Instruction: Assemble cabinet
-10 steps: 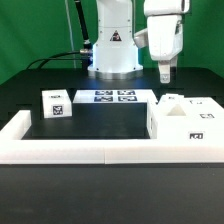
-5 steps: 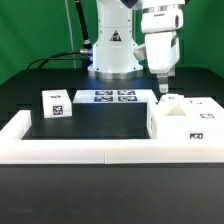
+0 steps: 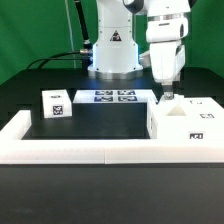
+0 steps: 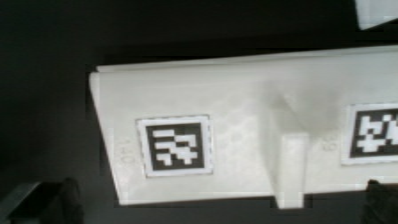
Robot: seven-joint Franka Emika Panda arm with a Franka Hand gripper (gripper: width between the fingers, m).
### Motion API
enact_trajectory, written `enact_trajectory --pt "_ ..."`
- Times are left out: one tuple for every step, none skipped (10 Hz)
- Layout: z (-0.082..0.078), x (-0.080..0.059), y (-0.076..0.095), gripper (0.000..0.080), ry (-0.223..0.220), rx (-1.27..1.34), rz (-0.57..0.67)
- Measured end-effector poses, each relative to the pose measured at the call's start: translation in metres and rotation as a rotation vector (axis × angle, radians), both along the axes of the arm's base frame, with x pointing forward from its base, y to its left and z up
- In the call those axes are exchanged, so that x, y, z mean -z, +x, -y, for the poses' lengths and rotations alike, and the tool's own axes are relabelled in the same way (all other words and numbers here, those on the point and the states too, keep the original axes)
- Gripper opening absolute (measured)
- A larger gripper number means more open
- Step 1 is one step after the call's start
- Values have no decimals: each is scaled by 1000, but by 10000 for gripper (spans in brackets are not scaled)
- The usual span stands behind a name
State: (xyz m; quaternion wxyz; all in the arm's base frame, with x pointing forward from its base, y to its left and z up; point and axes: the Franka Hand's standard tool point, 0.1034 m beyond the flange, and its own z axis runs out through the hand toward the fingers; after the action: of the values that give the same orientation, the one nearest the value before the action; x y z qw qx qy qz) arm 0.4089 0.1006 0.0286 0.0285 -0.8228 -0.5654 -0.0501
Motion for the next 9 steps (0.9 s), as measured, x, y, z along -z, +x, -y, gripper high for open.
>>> enact_trajectory --pt "0 4 -2 797 4 3 -5" --pt "-1 9 -5 698 9 4 -14" --pt "-1 12 -7 563 10 4 -21" --pt "-2 12 -7 563 10 4 -21" --pt "-1 12 -8 383 10 4 -22" --pt "-2 13 -9 201 10 3 -25" --pt "-2 14 -9 201 10 3 -27" --pt "-1 14 -9 66 10 4 -26" --pt "-1 14 -9 66 11 4 -25"
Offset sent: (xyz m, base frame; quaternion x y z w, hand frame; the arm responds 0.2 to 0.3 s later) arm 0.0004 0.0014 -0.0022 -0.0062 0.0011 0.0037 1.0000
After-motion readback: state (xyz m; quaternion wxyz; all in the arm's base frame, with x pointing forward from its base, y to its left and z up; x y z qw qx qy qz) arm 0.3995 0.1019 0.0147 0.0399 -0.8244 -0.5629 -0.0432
